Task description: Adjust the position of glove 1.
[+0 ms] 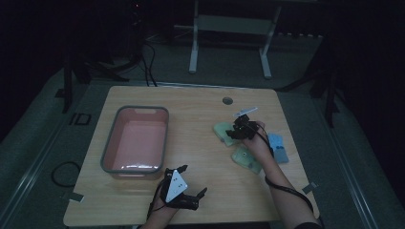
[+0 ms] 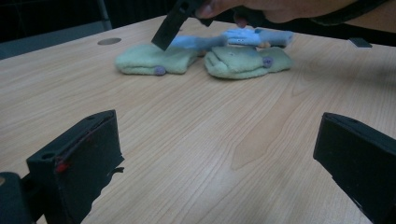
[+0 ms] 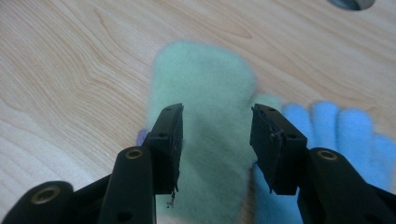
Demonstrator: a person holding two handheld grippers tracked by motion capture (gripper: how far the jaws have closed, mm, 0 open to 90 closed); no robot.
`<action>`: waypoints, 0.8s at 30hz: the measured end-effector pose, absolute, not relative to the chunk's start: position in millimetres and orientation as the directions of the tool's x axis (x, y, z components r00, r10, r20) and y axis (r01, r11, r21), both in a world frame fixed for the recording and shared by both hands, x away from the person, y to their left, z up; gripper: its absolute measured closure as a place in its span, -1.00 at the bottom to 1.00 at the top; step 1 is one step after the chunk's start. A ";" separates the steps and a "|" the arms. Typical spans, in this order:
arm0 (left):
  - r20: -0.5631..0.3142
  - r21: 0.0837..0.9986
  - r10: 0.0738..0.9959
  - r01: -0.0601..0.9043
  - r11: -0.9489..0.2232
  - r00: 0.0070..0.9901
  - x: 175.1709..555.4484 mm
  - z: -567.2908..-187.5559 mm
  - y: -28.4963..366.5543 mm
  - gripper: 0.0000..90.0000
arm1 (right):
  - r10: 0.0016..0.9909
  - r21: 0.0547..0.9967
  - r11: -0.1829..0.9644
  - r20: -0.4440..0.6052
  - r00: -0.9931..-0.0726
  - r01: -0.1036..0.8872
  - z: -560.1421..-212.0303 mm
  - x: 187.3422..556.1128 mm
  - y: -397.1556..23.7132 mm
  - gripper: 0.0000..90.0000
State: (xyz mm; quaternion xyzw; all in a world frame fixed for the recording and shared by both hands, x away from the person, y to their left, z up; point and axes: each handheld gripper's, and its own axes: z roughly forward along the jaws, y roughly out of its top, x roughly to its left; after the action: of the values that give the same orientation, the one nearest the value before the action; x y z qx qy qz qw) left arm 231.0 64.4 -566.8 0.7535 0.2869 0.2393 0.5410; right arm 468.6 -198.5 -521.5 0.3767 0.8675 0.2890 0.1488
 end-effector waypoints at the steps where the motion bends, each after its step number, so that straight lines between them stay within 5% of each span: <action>1: 0.047 0.953 0.691 0.175 -0.248 0.721 231.2 -566.8 64.7 -0.98 | 0.736 0.614 0.548 -0.029 -0.677 0.569 -522.9 469.3 -197.7 0.20; 11: 0.041 0.953 0.685 0.177 -0.245 0.727 231.2 -566.8 65.1 -0.98 | 0.716 0.589 0.573 -0.020 -0.698 0.570 -539.0 473.3 -195.4 0.23; 24: 0.033 0.953 0.688 0.185 -0.241 0.725 231.7 -566.7 65.2 -0.98 | 0.744 0.569 0.544 0.012 -0.668 0.616 -536.5 470.4 -187.9 0.70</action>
State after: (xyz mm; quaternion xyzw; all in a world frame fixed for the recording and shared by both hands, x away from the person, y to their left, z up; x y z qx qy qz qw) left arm 231.7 65.2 -566.7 0.7529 0.2899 0.2315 0.5437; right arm 470.4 -187.9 -536.5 0.3903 0.8711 0.2747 0.1160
